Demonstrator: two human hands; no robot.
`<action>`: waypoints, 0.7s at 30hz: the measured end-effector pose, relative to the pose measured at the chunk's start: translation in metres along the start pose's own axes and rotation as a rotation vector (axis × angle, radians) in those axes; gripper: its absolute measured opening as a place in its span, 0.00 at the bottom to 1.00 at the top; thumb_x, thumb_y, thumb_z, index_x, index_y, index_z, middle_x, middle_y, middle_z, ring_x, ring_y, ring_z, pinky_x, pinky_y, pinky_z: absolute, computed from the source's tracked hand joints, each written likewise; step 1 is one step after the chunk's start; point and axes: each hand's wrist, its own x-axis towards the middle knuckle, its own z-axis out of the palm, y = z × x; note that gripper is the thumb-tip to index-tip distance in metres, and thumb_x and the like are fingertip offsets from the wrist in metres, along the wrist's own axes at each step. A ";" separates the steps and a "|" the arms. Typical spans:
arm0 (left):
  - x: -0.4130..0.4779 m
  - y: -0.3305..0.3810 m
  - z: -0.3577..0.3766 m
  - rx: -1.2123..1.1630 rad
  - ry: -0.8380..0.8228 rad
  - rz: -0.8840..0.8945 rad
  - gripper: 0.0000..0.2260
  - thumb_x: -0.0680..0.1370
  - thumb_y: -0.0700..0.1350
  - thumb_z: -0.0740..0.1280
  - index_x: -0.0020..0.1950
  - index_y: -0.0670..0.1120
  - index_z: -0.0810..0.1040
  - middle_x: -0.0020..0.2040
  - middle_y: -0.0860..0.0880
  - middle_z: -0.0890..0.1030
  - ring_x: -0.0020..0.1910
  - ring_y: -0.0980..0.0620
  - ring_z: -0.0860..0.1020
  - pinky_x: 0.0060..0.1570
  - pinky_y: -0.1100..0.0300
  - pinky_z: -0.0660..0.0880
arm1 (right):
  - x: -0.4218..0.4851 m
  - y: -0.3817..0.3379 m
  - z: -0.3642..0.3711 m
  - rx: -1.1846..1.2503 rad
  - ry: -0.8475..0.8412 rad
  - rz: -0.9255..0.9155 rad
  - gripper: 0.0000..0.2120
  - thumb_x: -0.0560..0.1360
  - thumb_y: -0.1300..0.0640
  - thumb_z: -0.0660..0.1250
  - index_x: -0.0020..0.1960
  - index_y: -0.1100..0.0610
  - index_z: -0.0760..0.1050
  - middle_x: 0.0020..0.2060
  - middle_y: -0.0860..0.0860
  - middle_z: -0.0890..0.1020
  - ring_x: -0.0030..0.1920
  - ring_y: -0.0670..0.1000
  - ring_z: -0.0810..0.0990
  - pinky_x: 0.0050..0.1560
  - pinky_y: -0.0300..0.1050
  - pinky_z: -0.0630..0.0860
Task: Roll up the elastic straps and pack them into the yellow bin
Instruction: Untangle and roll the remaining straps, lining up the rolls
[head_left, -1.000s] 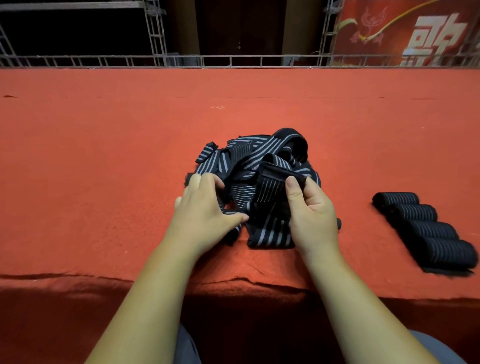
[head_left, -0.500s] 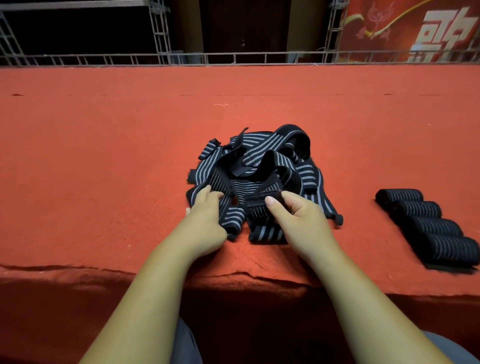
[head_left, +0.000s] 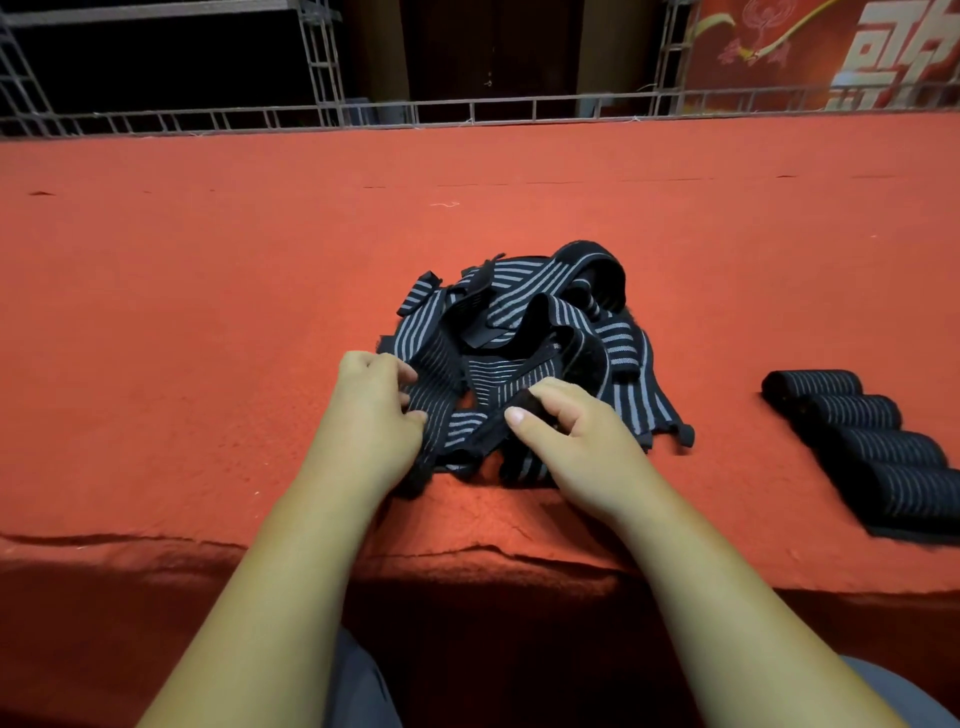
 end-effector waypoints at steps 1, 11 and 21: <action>0.000 -0.002 0.000 0.052 -0.039 -0.033 0.15 0.76 0.40 0.79 0.59 0.47 0.78 0.60 0.50 0.68 0.52 0.52 0.77 0.59 0.59 0.73 | 0.001 0.001 0.002 -0.024 -0.014 -0.006 0.16 0.81 0.43 0.65 0.46 0.55 0.79 0.45 0.47 0.80 0.56 0.50 0.79 0.62 0.54 0.75; -0.012 -0.010 -0.009 0.232 -0.338 -0.133 0.30 0.77 0.48 0.76 0.78 0.64 0.72 0.81 0.55 0.62 0.75 0.44 0.69 0.75 0.46 0.70 | 0.008 0.004 0.015 -0.130 0.016 -0.031 0.17 0.80 0.42 0.63 0.44 0.55 0.76 0.43 0.46 0.79 0.54 0.49 0.76 0.57 0.48 0.74; -0.015 -0.019 -0.034 0.256 -0.734 -0.136 0.49 0.74 0.44 0.75 0.87 0.67 0.50 0.86 0.59 0.32 0.81 0.48 0.69 0.71 0.56 0.74 | 0.010 -0.002 0.024 -0.126 0.052 -0.047 0.13 0.84 0.51 0.68 0.44 0.57 0.77 0.42 0.47 0.80 0.51 0.51 0.78 0.55 0.50 0.74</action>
